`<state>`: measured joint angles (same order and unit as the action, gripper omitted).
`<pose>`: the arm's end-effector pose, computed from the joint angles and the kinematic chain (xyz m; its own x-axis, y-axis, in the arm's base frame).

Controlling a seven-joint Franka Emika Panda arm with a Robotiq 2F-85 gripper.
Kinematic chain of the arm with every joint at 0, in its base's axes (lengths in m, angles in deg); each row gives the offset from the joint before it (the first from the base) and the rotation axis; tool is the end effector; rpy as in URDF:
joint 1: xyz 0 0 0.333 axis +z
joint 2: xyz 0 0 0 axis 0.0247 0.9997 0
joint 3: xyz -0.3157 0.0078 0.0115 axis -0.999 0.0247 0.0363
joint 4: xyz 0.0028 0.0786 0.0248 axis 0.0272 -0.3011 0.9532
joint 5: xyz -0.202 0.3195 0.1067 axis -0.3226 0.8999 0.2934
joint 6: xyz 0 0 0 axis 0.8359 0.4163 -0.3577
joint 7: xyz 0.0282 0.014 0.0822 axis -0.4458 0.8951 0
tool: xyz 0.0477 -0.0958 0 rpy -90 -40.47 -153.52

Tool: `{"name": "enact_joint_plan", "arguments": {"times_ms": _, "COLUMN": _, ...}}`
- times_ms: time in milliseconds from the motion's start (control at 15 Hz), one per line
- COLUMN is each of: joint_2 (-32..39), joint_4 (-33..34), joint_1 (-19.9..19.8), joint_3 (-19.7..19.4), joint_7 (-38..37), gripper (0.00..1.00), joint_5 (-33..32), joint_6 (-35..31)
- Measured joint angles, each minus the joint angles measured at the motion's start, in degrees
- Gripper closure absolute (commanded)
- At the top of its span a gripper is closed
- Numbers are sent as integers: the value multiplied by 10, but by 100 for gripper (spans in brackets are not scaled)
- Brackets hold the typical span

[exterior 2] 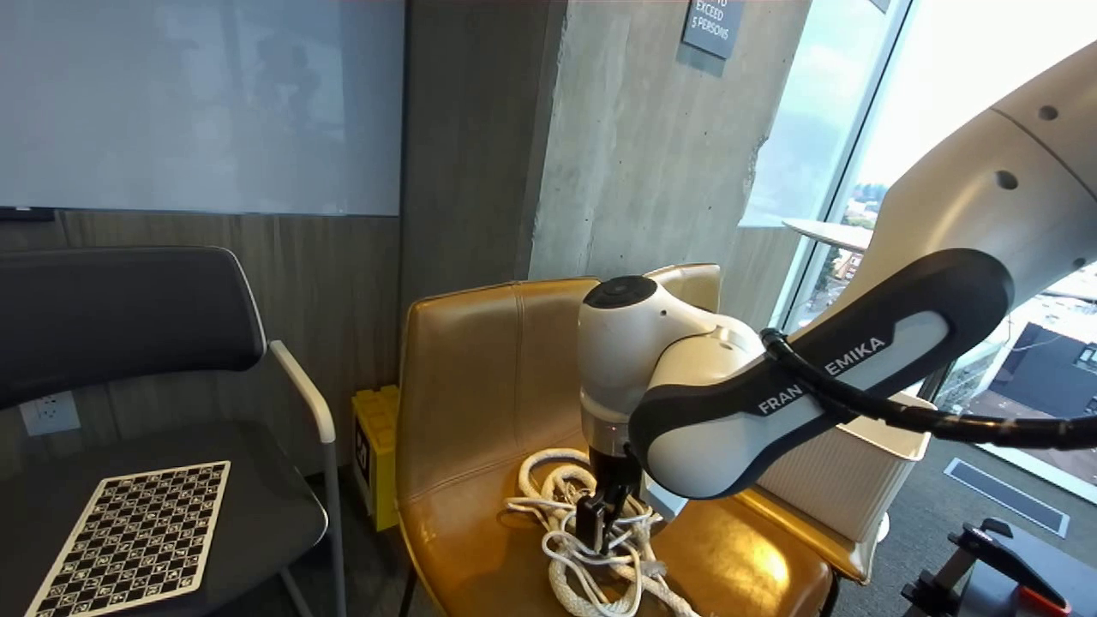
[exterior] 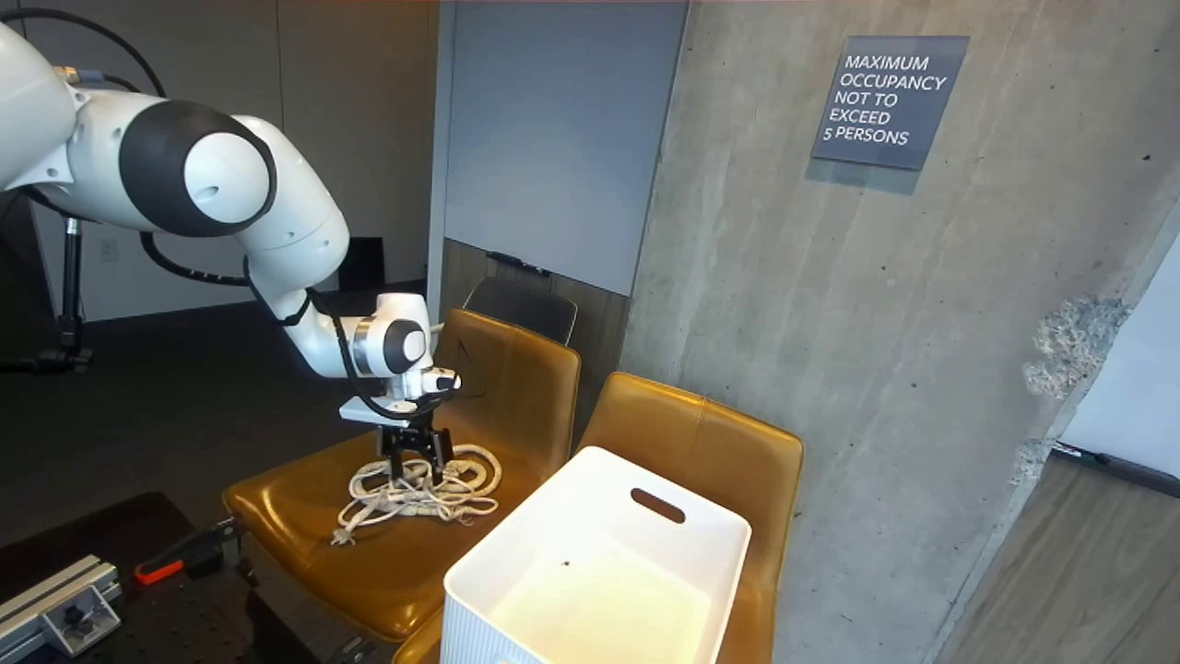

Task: Put the white cords in the storage container.

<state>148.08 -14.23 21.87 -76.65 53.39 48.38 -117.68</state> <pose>0.6551 0.1956 0.0427 0.9738 0.2101 -0.0871 0.2256 -0.9407 0.2534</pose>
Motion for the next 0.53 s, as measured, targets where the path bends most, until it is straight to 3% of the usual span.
{"name": "enact_joint_plan", "arguments": {"times_ms": 400, "joint_2": 37, "joint_4": 31, "joint_1": 13, "joint_3": -14, "joint_7": 0, "gripper": 0, "joint_5": -12, "joint_6": 0}}
{"name": "enact_joint_plan", "arguments": {"times_ms": 467, "joint_2": 46, "joint_4": 38, "joint_1": 12, "joint_3": -19, "joint_7": 0, "gripper": 25, "joint_5": -12, "joint_6": 0}}
{"name": "enact_joint_plan", "arguments": {"times_ms": 533, "joint_2": 54, "joint_4": 45, "joint_1": 11, "joint_3": -23, "joint_7": 0, "gripper": 26, "joint_5": -12, "joint_6": 0}}
